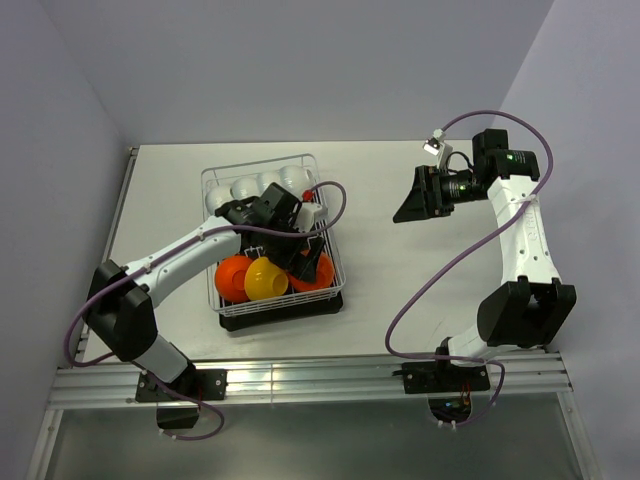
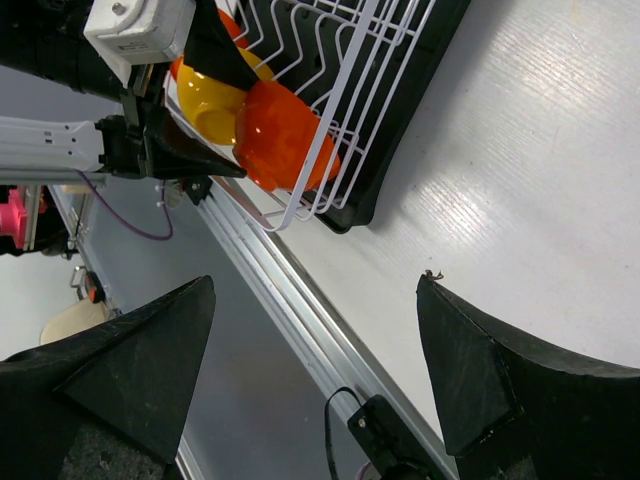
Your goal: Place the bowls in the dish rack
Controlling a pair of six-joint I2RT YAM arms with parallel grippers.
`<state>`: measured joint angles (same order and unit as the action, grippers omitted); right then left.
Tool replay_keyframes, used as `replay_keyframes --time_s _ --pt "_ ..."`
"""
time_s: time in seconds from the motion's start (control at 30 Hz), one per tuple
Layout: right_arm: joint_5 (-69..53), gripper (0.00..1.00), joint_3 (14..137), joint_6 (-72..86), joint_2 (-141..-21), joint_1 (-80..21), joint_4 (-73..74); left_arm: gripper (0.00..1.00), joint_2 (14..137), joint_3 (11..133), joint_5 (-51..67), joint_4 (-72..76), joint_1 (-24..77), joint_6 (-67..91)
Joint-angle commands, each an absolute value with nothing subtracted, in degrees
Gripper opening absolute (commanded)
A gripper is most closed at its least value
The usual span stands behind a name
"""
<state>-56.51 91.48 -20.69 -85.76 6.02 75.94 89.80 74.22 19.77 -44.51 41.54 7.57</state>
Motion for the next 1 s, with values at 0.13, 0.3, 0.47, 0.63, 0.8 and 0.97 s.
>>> replay_keyframes --time_s 0.13,0.3,0.47,0.63,0.8,0.97 --pt "-57.4 0.88 92.2 -21.4 -86.0 6.3 77.2 0.95 88.5 75.1 16.3 -46.8 41.6 6.4" --pt "-57.2 0.88 92.4 -21.6 -85.9 6.3 77.3 0.95 87.2 76.3 15.9 -46.7 41.6 6.0" --pt "-56.3 0.89 91.8 -21.4 -85.3 6.3 76.6 0.97 85.7 78.2 14.2 -46.3 41.6 5.4" --pt "-54.9 0.90 91.4 -21.0 -84.5 6.2 75.7 0.99 84.9 80.8 11.9 -46.6 41.5 4.5" --pt "-52.1 0.92 90.9 -20.6 -83.3 6.2 73.7 0.99 82.3 82.9 9.4 -45.5 41.3 3.9" --pt "-49.1 0.93 90.4 -19.3 -82.0 6.3 70.8 0.99 81.3 88.5 8.1 -45.6 38.0 4.6"
